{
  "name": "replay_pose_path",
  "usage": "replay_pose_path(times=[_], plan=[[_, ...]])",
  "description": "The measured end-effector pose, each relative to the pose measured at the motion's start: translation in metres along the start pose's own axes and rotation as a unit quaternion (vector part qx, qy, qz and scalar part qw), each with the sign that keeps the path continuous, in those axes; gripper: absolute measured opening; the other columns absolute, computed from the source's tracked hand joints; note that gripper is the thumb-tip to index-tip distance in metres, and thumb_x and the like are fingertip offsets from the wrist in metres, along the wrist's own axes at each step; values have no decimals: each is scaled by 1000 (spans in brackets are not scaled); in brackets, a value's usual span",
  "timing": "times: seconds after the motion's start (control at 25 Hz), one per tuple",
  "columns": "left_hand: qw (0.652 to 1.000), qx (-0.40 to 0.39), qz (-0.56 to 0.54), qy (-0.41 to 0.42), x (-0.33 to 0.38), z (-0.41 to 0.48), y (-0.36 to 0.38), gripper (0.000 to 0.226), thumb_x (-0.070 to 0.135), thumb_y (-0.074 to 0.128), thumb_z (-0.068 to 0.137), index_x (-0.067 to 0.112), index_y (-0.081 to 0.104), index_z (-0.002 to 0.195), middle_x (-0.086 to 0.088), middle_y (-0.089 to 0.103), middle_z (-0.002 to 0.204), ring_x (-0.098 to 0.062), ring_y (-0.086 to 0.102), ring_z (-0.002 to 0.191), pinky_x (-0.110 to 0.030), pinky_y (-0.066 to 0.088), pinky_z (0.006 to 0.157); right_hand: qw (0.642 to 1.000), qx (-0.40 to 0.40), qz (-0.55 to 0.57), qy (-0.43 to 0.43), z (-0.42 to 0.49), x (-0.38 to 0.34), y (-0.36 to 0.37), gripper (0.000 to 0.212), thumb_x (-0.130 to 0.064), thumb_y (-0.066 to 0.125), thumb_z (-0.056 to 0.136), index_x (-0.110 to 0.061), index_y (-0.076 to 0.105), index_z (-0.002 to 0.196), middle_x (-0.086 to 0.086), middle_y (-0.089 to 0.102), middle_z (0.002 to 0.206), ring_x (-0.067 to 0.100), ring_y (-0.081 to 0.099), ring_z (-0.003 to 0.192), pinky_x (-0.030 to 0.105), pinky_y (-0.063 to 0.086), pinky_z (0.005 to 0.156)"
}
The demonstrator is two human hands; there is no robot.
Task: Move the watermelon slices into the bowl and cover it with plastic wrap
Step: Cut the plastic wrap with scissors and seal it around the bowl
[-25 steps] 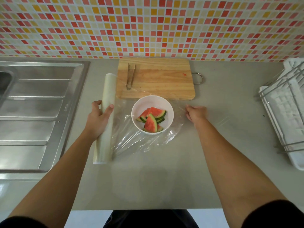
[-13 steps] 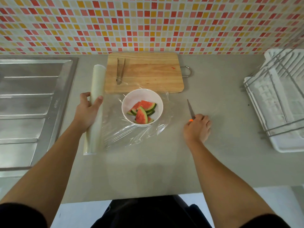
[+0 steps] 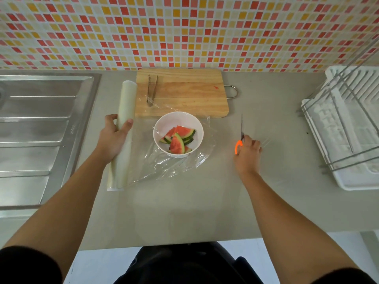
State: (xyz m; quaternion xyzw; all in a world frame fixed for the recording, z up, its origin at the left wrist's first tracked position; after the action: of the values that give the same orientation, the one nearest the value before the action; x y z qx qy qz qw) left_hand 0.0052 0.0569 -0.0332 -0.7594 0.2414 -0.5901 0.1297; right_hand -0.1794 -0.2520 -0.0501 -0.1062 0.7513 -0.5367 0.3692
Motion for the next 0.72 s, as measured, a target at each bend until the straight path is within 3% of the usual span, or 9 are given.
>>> replay_pose_path(times=[0.08,0.2,0.32,0.4,0.52,0.72], plan=[[1000,-3,1,3,0,0,1,59,64,54,79,27,36,121,-8,67,104,-29,68,88,-49,54,84,997,35,70,-26,-3,-14,-2,56,2,47,86,-5,32,140,23,37,132,39,39,117,39,34,98],[1000,-4,-5,5,1,-1,1,57,61,54,82,26,36,123,-9,66,106,-29,68,90,-49,54,85,973,58,217,-47,-9,-41,-14,40,-8,41,94,-5,43,134,14,39,126,29,50,107,31,38,98],[1000,-1,-14,6,4,-3,1,55,59,54,83,26,36,123,-10,66,106,-29,68,90,-48,54,85,915,5,403,2,-23,-71,-27,35,-9,40,94,-16,53,126,1,33,117,12,54,88,28,45,92],[1000,-2,-26,2,6,-4,0,53,58,54,83,26,36,120,-11,67,105,-30,68,89,-48,55,83,862,-70,501,31,-32,-87,-27,38,-4,42,91,-27,54,119,0,41,109,5,54,85,32,50,93],[999,-11,-48,-4,10,-7,-1,51,58,55,81,27,36,117,-12,67,103,-32,68,88,-51,55,82,839,-161,520,20,-49,-107,-21,39,-3,49,82,-28,50,110,-5,57,85,8,56,84,35,47,97],[998,-19,-50,-12,10,-10,-8,64,65,55,72,25,37,119,-12,67,104,-33,69,88,-52,55,82,836,-249,485,-55,-90,-127,-4,31,-5,46,91,-28,52,111,-11,61,90,-6,62,83,8,44,75]])
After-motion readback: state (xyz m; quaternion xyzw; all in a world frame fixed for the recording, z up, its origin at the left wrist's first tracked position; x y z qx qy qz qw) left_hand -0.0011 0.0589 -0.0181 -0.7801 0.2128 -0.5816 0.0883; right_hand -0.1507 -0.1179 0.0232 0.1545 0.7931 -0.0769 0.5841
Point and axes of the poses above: each hand's wrist, its own z-axis towards the middle knuckle, its own y-axis out of the palm, x = y × z, the point moved 1 cm from there along z, towards the middle knuckle
